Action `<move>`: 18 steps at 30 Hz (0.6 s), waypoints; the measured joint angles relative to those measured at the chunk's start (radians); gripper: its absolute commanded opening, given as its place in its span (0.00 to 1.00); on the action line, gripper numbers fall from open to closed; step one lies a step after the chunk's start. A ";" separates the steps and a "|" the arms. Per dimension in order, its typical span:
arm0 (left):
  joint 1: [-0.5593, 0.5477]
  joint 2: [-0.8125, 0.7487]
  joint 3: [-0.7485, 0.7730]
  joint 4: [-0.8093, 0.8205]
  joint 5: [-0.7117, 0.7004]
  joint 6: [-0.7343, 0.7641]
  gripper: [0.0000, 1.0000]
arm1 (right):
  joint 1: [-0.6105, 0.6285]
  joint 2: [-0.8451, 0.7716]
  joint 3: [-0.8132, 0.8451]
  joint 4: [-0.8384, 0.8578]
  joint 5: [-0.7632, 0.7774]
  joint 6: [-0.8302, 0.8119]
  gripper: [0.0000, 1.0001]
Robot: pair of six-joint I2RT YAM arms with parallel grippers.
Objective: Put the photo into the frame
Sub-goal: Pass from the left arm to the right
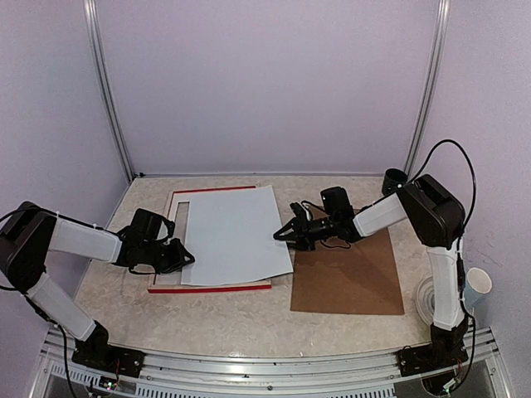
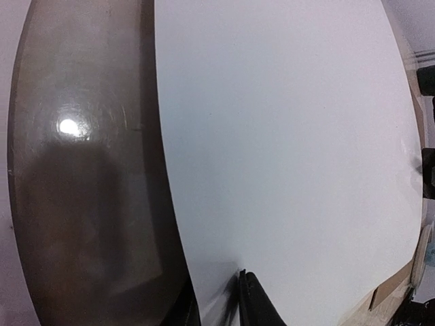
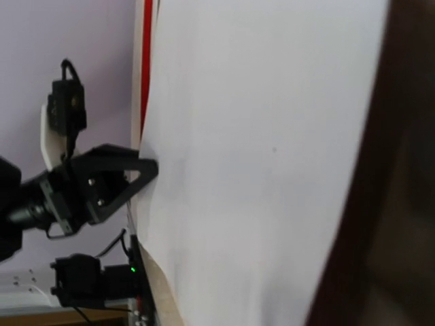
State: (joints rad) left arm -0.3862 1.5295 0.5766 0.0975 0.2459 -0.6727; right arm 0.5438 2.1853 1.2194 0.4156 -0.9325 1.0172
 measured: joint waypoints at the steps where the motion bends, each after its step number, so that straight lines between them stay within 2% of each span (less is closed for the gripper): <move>1: 0.002 0.000 0.000 0.000 0.000 0.000 0.26 | 0.000 0.002 0.000 0.006 -0.004 0.002 0.23; 6: 0.010 0.000 0.001 0.001 0.000 0.002 0.45 | 0.001 0.016 -0.003 0.050 -0.018 0.024 0.14; 12: 0.019 -0.009 0.005 0.006 0.001 0.005 0.66 | 0.001 0.023 -0.005 0.078 -0.025 0.039 0.11; 18: 0.041 -0.043 0.005 -0.011 -0.011 0.000 0.80 | 0.001 0.024 -0.005 0.093 -0.025 0.040 0.10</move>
State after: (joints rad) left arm -0.3454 1.4864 0.5816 0.0868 0.2344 -0.6727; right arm 0.5449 2.2089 1.2144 0.5083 -0.9577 1.0573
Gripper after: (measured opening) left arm 0.752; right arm 0.106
